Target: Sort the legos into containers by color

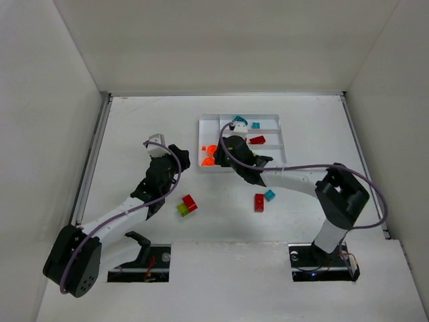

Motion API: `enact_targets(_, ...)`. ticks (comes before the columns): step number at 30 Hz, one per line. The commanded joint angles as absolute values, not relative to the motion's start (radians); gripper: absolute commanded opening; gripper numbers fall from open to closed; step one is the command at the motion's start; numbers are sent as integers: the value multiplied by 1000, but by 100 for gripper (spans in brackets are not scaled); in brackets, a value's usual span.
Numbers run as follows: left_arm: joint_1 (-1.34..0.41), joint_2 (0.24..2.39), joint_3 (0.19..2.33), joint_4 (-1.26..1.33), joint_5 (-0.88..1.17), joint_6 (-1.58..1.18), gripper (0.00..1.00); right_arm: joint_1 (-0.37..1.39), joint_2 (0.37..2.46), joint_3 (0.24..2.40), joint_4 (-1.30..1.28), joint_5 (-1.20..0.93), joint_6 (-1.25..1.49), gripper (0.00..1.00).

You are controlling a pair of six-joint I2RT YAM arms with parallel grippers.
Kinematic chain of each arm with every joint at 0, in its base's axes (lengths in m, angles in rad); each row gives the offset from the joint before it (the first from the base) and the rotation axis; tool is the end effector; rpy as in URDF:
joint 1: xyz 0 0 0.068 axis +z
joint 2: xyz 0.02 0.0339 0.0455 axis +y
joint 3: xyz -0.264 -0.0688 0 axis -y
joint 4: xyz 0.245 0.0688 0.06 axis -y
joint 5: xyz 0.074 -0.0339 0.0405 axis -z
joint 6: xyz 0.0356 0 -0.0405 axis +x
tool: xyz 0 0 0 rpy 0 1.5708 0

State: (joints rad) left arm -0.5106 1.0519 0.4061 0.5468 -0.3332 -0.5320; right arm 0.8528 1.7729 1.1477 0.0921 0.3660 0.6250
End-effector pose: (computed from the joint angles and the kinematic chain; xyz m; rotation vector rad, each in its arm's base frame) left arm 0.2046 -0.1012 0.2326 -0.2722 1.6676 -0.5098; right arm 0.2722 0.2922 0.2229 -0.0181 2.1070 0.5192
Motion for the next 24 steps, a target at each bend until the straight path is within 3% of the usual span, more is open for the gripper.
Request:
enact_targets(1,-534,1031,407,614,-311,-538,44,823,1608,1027,124,494,649,40)
enact_targets(5,-579,1040,417,617,-310,-540,44,740,1357,749,42,653,785,19)
enact_targets(9,-649,1066,436,633,-324,-523,44,654,1120,568,-142,735,903,14)
enact_targets(11,-673,1087,440,652,-325,-520,44,615,1045,529,-245,745,945,20)
enact_targets(14,-696,1101,446,658,-325,-517,44,546,990,488,-316,741,954,40)
enact_targets(24,-700,1144,437,707,-325,-495,45,394,1132,495,-186,575,782,45)
